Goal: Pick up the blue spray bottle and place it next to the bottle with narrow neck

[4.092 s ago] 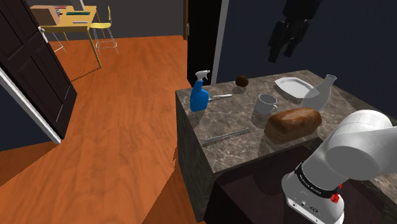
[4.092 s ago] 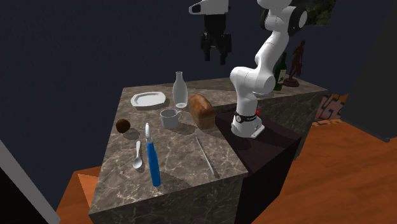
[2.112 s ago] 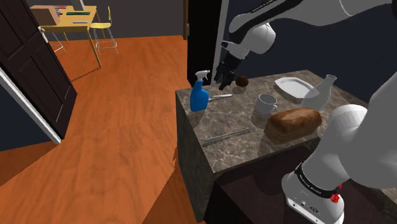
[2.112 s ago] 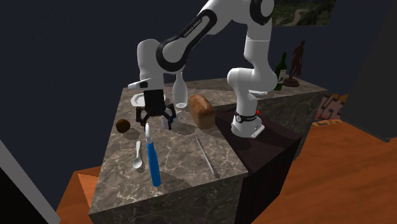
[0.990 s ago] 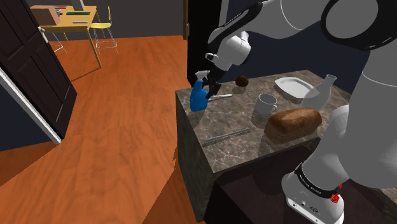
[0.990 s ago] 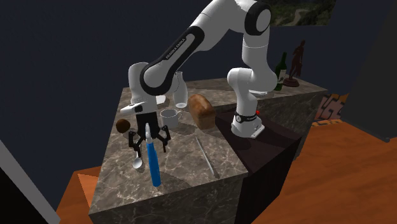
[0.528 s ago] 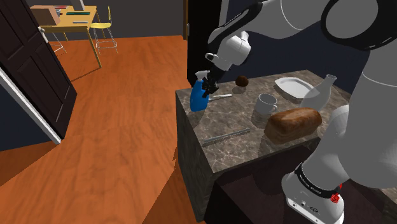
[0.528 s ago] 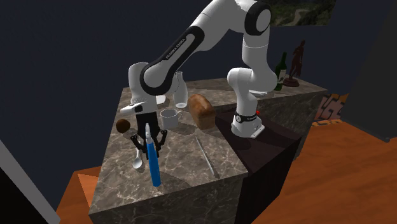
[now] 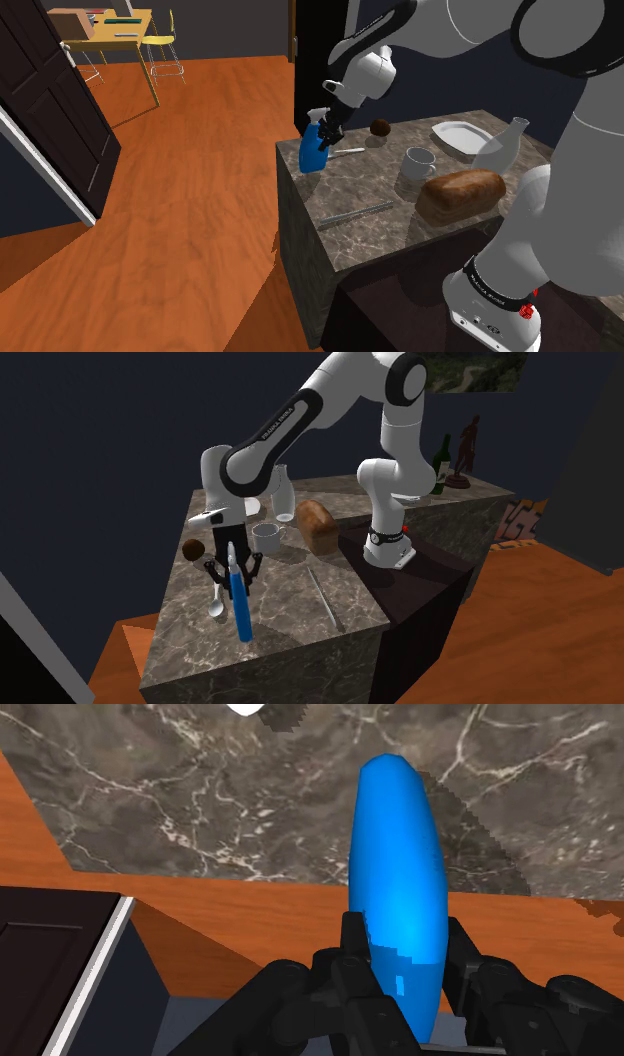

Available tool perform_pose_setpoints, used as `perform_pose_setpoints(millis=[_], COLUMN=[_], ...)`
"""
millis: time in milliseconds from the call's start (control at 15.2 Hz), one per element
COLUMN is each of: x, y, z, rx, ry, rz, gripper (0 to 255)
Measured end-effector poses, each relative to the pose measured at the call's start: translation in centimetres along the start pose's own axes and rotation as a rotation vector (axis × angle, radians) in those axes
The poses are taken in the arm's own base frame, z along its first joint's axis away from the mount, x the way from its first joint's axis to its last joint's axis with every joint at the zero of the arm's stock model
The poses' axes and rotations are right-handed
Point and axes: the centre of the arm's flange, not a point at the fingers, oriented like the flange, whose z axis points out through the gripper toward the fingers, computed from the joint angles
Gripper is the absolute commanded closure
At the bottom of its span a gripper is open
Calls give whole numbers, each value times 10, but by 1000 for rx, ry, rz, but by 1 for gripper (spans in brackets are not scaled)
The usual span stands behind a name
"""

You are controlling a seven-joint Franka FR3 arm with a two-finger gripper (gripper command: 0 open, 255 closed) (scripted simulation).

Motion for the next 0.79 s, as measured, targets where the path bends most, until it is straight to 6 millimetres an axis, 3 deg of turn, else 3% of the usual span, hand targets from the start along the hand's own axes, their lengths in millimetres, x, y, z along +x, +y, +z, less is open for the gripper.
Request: perform_pose_setpoints(millis=[792], x=[29], y=[-1], z=[-55], rx=[0], ry=[0], rz=[0], gripper=[255])
